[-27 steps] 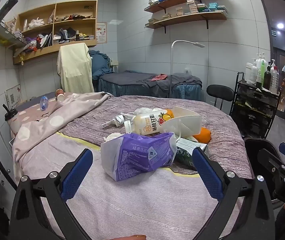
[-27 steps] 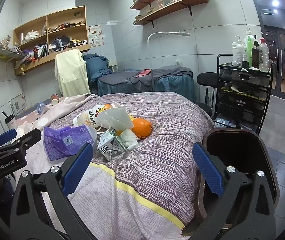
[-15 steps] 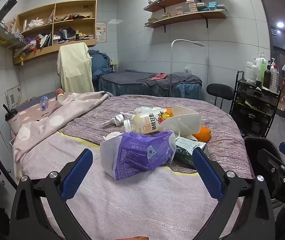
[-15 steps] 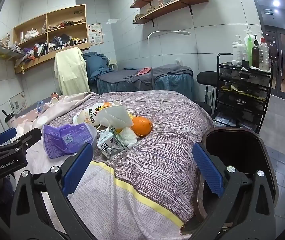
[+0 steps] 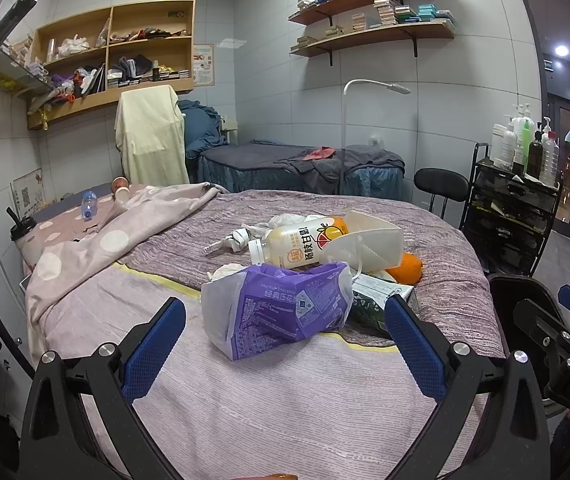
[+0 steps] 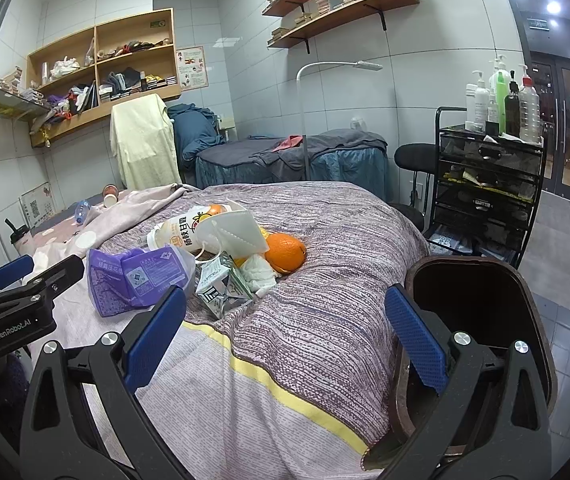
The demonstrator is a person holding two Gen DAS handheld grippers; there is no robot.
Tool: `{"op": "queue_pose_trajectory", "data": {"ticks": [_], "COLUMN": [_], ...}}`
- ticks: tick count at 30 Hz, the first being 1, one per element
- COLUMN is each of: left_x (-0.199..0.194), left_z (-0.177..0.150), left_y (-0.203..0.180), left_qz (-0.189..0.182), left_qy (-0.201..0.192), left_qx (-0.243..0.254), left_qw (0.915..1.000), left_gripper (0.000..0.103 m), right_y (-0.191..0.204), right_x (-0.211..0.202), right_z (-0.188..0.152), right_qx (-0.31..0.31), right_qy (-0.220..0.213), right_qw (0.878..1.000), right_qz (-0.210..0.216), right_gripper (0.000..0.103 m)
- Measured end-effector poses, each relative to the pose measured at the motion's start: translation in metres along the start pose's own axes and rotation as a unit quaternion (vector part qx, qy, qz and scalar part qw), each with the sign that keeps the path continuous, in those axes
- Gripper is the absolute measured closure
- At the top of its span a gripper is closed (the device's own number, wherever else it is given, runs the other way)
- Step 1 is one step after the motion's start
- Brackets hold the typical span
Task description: Collect trash
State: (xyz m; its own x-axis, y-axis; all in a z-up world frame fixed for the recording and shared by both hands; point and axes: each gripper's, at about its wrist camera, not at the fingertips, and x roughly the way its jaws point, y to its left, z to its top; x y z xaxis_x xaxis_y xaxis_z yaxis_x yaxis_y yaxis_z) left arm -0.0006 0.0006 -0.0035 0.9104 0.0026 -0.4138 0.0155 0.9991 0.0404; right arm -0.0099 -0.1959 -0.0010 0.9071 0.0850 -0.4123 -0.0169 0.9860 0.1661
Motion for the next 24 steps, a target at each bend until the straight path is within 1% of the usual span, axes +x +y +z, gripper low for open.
{"op": "queue_pose_trajectory", "data": {"ticks": [24], "left_x": [-0.0034], "left_z": [0.0027], "left_y": [-0.0003], "left_qz": [-0.002], "left_qy": [-0.003], "left_qx": [-0.005], "left_qw": [1.0000], "left_gripper": [0.005], "right_y": [-0.0022], "right_x": [-0.0035], "right_z": [0.0032], "right_qx": [0.000], "right_qy": [-0.008], "right_qw": [1.000], "right_qz": [0.002], "right_gripper": [0.005]}}
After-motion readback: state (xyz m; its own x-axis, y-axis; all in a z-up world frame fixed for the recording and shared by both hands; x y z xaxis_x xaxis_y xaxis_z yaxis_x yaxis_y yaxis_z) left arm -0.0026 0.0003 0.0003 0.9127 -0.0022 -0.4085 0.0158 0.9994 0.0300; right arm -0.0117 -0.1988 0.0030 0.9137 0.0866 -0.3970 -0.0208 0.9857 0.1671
